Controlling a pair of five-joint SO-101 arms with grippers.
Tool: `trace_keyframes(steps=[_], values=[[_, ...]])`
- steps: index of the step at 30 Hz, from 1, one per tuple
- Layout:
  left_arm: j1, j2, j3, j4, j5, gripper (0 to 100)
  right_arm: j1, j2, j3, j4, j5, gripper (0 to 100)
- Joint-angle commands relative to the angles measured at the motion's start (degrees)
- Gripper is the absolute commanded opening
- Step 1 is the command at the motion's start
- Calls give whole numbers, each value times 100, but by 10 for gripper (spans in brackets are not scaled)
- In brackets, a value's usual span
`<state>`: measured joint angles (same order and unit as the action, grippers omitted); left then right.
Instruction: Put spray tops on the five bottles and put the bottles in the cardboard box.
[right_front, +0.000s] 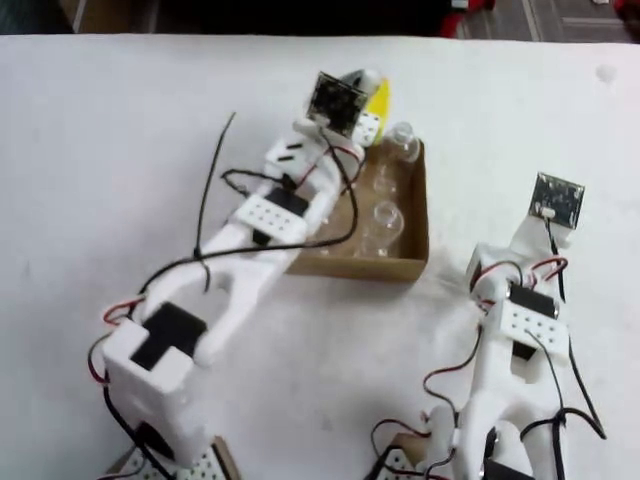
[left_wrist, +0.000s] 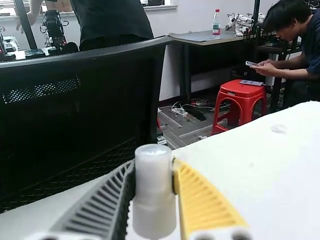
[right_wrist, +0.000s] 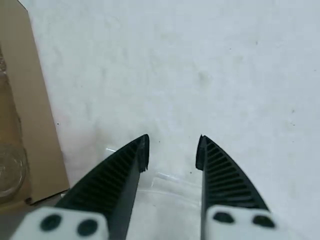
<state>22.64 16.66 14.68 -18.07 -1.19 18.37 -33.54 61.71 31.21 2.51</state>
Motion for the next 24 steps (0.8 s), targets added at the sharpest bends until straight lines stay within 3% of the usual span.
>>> trace_keyframes(steps=[1, 5, 12, 16, 24], values=[[-101, -84, 0, -88, -9, 24, -66, 4, -18, -110, 79, 141], [-119, -119, 281, -97, -9, 42, -66, 4, -18, -110, 79, 141], [-154, -127, 466, -97, 26, 229, -66, 4, -18, -110, 79, 141], [-154, -145, 413, -88, 448, 222, -66, 4, -18, -110, 79, 141], [-154, -760, 598, -79, 519, 218, -66, 4, -18, -110, 79, 141]])
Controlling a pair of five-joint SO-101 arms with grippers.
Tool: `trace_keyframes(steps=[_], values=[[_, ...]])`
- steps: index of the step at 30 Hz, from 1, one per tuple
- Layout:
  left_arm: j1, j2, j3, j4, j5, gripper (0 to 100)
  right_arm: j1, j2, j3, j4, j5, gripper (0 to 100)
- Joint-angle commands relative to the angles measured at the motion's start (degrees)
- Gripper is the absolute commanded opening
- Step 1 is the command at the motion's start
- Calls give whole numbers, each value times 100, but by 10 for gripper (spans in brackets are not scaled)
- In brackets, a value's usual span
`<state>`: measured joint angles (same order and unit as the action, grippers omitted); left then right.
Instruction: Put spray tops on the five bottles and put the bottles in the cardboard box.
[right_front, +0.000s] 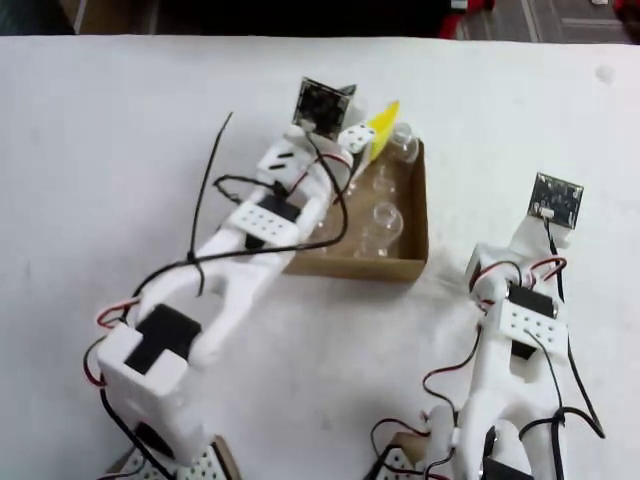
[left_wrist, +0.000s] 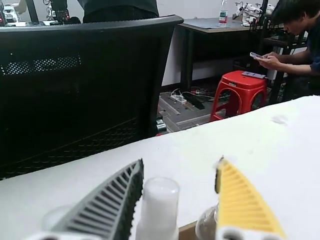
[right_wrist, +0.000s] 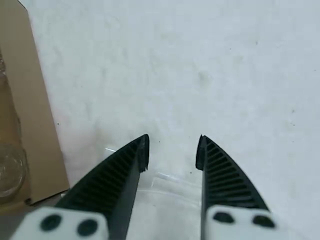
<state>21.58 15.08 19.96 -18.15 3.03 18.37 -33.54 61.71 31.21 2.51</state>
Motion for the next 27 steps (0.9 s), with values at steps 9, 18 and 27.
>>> trace_keyframes(steps=[9, 18, 27], values=[[-4, -1982, 88, 589, 97, 218, -66, 4, -26, -110, 79, 141], [-48, -2958, -149, 1204, 105, 218, -66, 4, -26, -110, 79, 141], [-752, -5552, -88, 4026, 105, 218, -31, 4, -26, -84, 79, 141]])
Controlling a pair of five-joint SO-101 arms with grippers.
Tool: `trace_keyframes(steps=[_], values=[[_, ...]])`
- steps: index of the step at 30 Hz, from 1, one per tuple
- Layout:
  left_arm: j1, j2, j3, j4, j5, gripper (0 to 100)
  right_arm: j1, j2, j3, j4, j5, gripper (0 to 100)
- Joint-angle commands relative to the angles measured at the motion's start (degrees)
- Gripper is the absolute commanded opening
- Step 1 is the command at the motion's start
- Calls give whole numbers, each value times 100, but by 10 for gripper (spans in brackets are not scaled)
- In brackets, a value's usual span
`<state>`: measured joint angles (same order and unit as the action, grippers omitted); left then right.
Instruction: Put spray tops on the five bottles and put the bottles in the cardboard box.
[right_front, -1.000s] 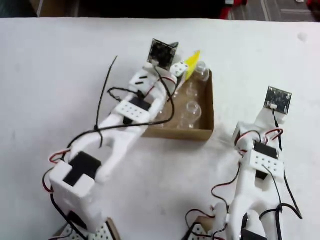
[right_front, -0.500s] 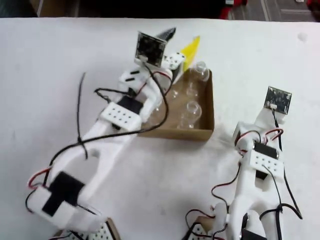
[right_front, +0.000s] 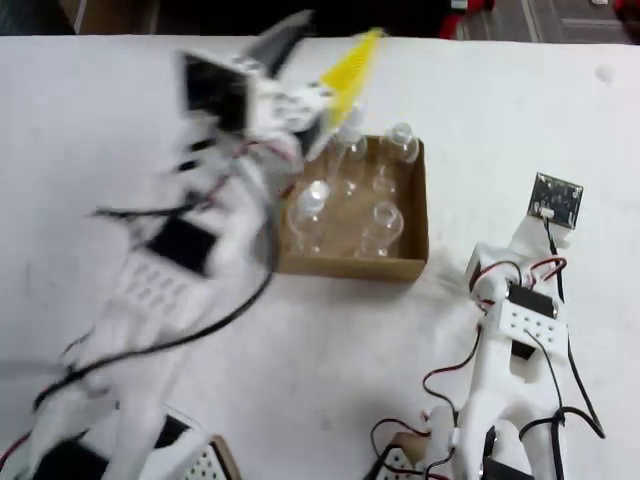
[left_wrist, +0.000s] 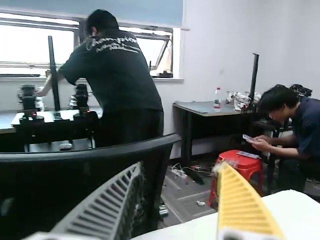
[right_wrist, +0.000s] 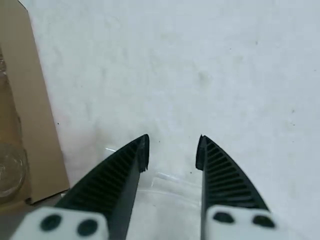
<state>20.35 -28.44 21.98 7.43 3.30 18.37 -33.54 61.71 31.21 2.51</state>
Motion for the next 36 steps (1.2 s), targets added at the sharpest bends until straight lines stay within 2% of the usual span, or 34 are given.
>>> trace_keyframes(steps=[1, 8, 11, 14, 18, 21, 24, 28, 32, 36], values=[[-892, -1411, -290, 1916, 79, 218, -22, -4, -26, -66, 79, 141], [-3090, -2088, -158, 5055, 70, 218, 110, -48, -211, 303, 88, 145], [-3670, -2114, 536, 5503, 70, 218, 75, -48, -527, 831, 492, 145], [-3749, -2088, 1486, 4941, 70, 218, -48, -4, -615, 1007, 712, 145], [-3697, -2097, 2857, 3534, 141, 218, -145, 4, -580, 989, 1160, 145], [-3600, -2114, 3789, 2453, 703, 218, -127, 4, -580, 989, 1495, 145], [-3618, -2123, 4387, 1723, 967, 218, -171, 13, -633, 998, 2321, 145], [-3538, -2123, 4853, 1222, 378, 218, -514, 295, -1002, 1455, 3253, 145], [-3424, -2123, 4897, 1143, 229, 218, -716, 1182, -2040, 2105, 3314, 145], [-3424, -2088, 4905, 1152, 229, 218, -699, 2035, -2857, 2290, 3376, 145]])
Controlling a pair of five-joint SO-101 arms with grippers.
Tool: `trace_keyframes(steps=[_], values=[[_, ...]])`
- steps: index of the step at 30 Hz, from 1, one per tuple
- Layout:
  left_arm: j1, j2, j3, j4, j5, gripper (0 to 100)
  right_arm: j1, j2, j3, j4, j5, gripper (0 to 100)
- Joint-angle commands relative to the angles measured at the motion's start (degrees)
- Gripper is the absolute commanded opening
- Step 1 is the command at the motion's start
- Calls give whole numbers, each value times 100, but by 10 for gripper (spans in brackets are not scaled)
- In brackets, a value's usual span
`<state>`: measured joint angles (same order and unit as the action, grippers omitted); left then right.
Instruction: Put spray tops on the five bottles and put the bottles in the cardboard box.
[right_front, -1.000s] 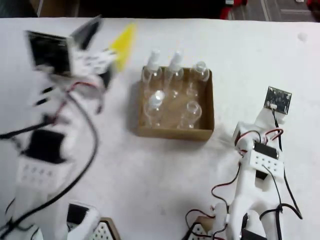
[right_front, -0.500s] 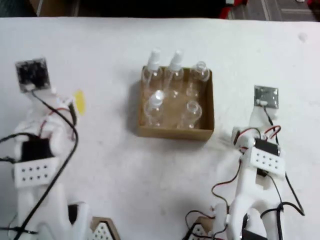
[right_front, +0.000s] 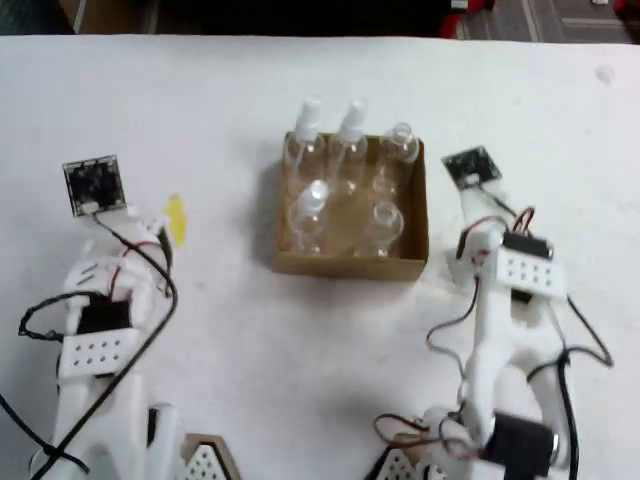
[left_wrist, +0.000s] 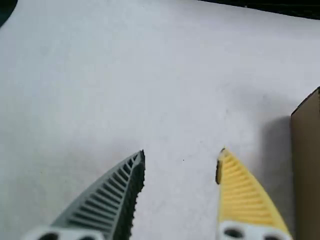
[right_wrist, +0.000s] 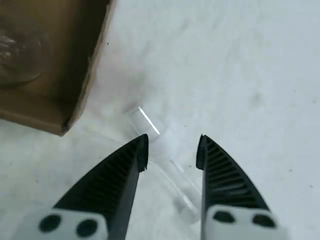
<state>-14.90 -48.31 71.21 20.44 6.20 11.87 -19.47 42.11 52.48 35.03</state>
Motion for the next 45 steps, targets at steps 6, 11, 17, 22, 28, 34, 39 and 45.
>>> trace_keyframes(steps=[6, 11, 17, 22, 28, 34, 39, 45], values=[[268, -127, 88, -193, -97, 218, -198, 1156, -1055, 171, 941, 142], [277, -127, 88, -193, -105, 218, -233, 831, -1064, 514, 993, 144], [277, -127, 97, -193, -105, 218, -426, 1086, -1046, 699, 1574, 145], [277, -127, 97, -193, -105, 218, -145, 1798, -1178, 409, 1679, 145], [286, -127, 97, -193, -105, 218, 75, 2404, -1398, 75, 1670, 139], [286, -127, 97, -193, -105, 218, 31, 2325, -1407, -84, 1670, 15], [286, -127, 105, -193, -105, 218, 84, 1640, -1415, -75, 1670, 20], [286, -127, 114, -193, -105, 218, 312, 224, -1407, -66, 1670, 17]])
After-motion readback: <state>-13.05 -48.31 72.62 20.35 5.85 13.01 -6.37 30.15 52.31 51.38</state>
